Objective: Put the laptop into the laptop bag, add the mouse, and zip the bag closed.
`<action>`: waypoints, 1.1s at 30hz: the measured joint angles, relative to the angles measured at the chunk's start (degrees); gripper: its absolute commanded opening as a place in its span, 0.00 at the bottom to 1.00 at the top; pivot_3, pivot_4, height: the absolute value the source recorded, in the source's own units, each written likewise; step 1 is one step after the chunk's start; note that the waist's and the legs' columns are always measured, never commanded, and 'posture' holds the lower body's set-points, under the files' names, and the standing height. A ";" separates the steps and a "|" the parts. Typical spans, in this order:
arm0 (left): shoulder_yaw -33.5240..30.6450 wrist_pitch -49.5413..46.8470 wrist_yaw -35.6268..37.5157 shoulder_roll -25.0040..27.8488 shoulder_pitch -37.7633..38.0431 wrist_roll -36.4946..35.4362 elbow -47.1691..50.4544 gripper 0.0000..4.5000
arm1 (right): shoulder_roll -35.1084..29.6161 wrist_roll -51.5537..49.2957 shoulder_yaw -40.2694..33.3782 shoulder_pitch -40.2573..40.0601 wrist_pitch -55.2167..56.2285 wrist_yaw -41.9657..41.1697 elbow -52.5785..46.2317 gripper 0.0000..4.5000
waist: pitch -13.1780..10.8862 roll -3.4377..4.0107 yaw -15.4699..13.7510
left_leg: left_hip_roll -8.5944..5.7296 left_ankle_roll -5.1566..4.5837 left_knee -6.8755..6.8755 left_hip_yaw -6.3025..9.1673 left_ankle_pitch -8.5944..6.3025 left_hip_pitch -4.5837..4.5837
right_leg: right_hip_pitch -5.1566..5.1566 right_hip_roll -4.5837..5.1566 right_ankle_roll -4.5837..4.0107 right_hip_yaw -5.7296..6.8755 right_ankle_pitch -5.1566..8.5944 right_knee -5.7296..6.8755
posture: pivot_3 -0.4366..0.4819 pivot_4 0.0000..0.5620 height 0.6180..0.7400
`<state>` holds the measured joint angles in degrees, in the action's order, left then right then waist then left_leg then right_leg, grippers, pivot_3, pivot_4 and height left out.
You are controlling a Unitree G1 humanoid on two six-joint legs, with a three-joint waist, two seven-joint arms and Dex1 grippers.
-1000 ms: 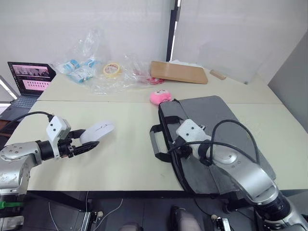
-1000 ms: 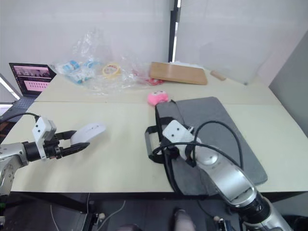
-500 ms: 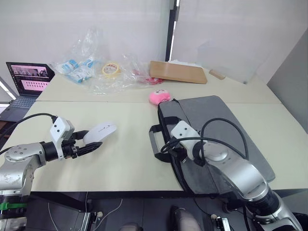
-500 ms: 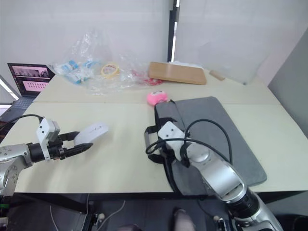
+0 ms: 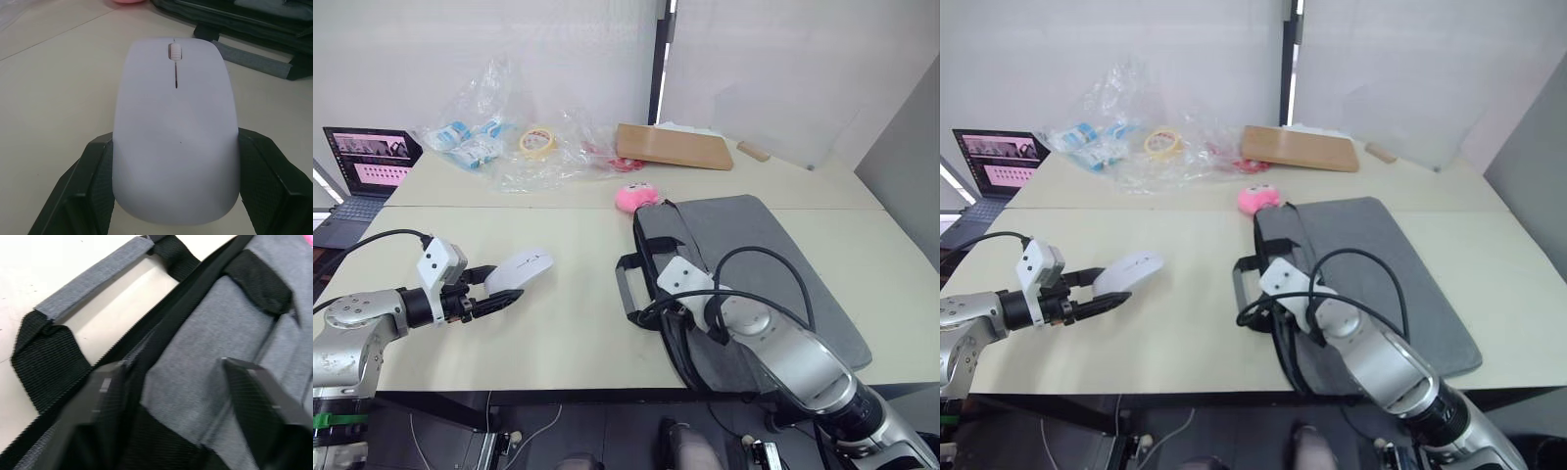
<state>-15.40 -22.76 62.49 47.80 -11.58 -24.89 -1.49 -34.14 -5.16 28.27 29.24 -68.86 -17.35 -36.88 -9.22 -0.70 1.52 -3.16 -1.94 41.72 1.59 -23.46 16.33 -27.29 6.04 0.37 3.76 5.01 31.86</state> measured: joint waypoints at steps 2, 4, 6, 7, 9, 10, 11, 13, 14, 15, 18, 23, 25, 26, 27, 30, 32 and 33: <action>0.00 0.00 -0.01 0.00 0.00 0.00 0.00 0.63 | -0.38 -0.02 -0.10 -0.33 0.00 -0.57 -0.57 0.29 | 0.00 0.00 -0.12 | -0.01 0.00 0.00 0.00 0.00 0.00 | 0.00 0.00 0.00 0.00 0.00 0.00 | 0.48 0.27 1.00; 0.00 0.02 -0.01 -0.01 0.00 0.00 0.03 0.63 | -0.69 -0.08 -0.40 -0.51 0.00 -1.20 -1.05 0.14 | 0.00 0.00 -0.21 | -0.01 0.00 0.00 0.00 0.00 0.00 | 0.01 0.01 0.00 0.00 0.00 -0.01 | 0.48 0.27 1.00; 0.00 0.09 -0.01 -0.06 0.09 0.00 0.09 0.63 | -0.72 -0.18 -1.81 -0.89 -0.09 -1.45 -1.38 0.01 | 0.00 0.00 -0.35 | -0.01 0.00 0.00 0.01 0.00 0.00 | 0.01 0.01 0.00 0.00 0.00 -0.01 | 0.48 0.27 1.00; 0.00 0.13 -0.02 -0.14 0.17 0.00 0.16 0.63 | -0.77 -0.22 -2.57 -0.91 -0.24 -1.61 -1.40 0.01 | 0.00 0.00 -0.39 | -0.01 0.00 0.00 0.00 0.00 0.00 | 0.01 0.01 0.00 0.00 0.00 -0.01 | 0.48 0.27 1.00; 0.09 0.26 -0.01 -0.78 0.18 0.00 0.41 0.63 | -1.04 -0.88 -4.71 -0.94 -0.62 -2.73 -1.41 0.01 | 0.00 0.00 -0.52 | -0.01 0.00 0.00 0.00 0.00 0.00 | 0.02 0.01 0.00 0.00 0.00 -0.02 | 0.48 0.27 1.00; 0.24 0.32 0.01 -0.97 0.18 0.00 0.50 0.63 | -1.03 -1.32 -5.71 -0.94 -1.01 -3.20 -1.41 0.01 | 0.00 0.00 -0.54 | -0.01 0.00 0.00 -0.01 0.00 0.00 | 0.02 0.01 0.00 0.00 0.00 -0.02 | 0.48 0.27 1.00; 0.50 0.40 0.05 -1.10 0.18 0.00 0.55 0.63 | -0.89 -2.12 -7.21 -0.99 -1.50 -3.74 -1.39 0.01 | 0.00 0.00 -0.55 | -0.01 0.00 0.00 0.00 0.00 0.01 | 0.02 0.01 0.00 0.00 0.00 -0.03 | 0.48 0.27 1.00; 0.84 0.47 0.13 -1.39 0.17 0.00 0.57 0.63 | -0.06 -3.42 -10.17 -1.03 -1.86 -4.37 -1.38 0.01 | 0.00 0.00 -0.50 | 0.00 0.00 0.00 -0.01 0.00 0.00 | 0.02 0.01 0.00 0.00 0.00 -0.02 | 0.48 0.27 1.00; 1.13 0.66 0.23 -1.59 0.16 0.00 0.64 0.63 | 1.90 -5.45 -13.89 -1.04 -3.00 -5.57 -1.32 0.01 | 0.00 0.00 -0.47 | 0.01 0.00 0.01 0.01 0.00 0.01 | 0.02 0.00 0.00 0.00 0.00 -0.02 | 0.48 0.27 1.00; 1.23 0.71 0.24 -1.67 0.14 0.00 0.65 0.63 | 2.39 -5.83 -14.68 -1.00 -3.14 -5.75 -1.33 0.01 | 0.00 0.00 -0.47 | 0.02 0.00 0.01 0.01 0.00 0.01 | 0.02 0.00 0.00 0.00 0.00 -0.03 | 0.48 0.27 1.00; 2.62 1.15 0.42 -2.57 -1.18 0.01 0.78 0.63 | 8.83 -12.73 -25.71 -0.60 -5.05 -9.22 -0.49 0.01 | 0.00 0.00 -0.57 | 0.00 -0.01 0.02 0.08 0.00 0.01 | 0.04 0.01 0.00 -0.03 -0.01 -0.01 | 0.48 0.27 1.00; 5.58 1.33 0.18 -4.71 -4.23 0.05 2.64 0.63 | 9.31 -22.11 -38.57 5.43 -10.42 -14.57 2.97 0.01 | 0.00 0.00 -0.50 | 0.01 -0.02 0.02 0.09 0.00 -0.03 | 0.07 -0.02 0.01 -0.05 -0.03 -0.01 | 0.48 0.27 1.00; 7.16 1.49 0.09 -5.82 -5.07 0.17 2.87 0.63 | 7.98 -24.85 -40.18 6.37 -11.77 -16.02 4.47 0.01 | -0.01 0.01 -0.46 | 0.02 -0.02 0.01 0.07 0.00 -0.02 | 0.06 -0.03 0.00 -0.04 -0.03 -0.01 | 0.48 0.27 1.00; 7.99 1.59 0.09 -6.35 -5.46 0.25 2.90 0.63 | 7.43 -25.67 -40.49 6.58 -11.84 -16.56 5.06 0.01 | -0.01 0.01 -0.46 | 0.02 -0.02 0.01 0.04 0.00 -0.02 | 0.07 -0.02 0.00 -0.05 -0.03 -0.01 | 0.48 0.27 1.00; 9.22 1.96 0.09 -7.05 -5.94 0.53 2.91 0.63 | 7.29 -26.90 -41.03 6.88 -11.84 -16.99 5.89 0.01 | -0.01 0.01 -0.45 | 0.02 -0.02 0.02 0.02 0.00 -0.02 | 0.07 -0.01 0.00 -0.07 -0.03 -0.01 | 0.48 0.27 1.00; 12.53 3.80 0.11 -8.64 -8.19 2.43 2.24 0.63 | 7.36 -29.27 -42.42 8.39 -12.04 -17.15 8.51 0.01 | -0.01 0.01 -0.52 | -0.01 -0.03 0.06 0.02 0.01 -0.01 | 0.07 0.04 0.00 -0.14 -0.05 0.02 | 0.48 0.27 1.00; 14.53 4.95 -0.10 -10.09 -11.05 3.73 0.61 0.63 | 7.56 -30.60 -43.11 10.40 -12.81 -17.02 10.29 0.01 | -0.01 0.01 -0.65 | -0.01 -0.04 0.13 0.03 0.00 -0.01 | 0.10 0.05 0.00 -0.15 -0.06 0.05 | 0.48 0.27 1.00; 15.58 5.54 -0.43 -10.74 -12.65 4.82 -0.25 0.63 | 7.90 -31.25 -43.52 11.42 -13.12 -16.71 11.16 0.01 | 0.00 0.01 -0.68 | -0.01 -0.04 0.13 0.04 0.01 0.00 | 0.10 0.06 0.01 -0.16 -0.09 0.04 | 0.48 0.27 1.00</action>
<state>0.18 -17.22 62.07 37.05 -24.22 -20.07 -1.75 -26.25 -36.41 -15.25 40.65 -81.98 -34.06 -25.72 -9.22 -0.69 0.85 -3.17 -1.98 41.84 1.63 -23.45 16.33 -27.19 6.09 0.38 3.60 4.92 31.90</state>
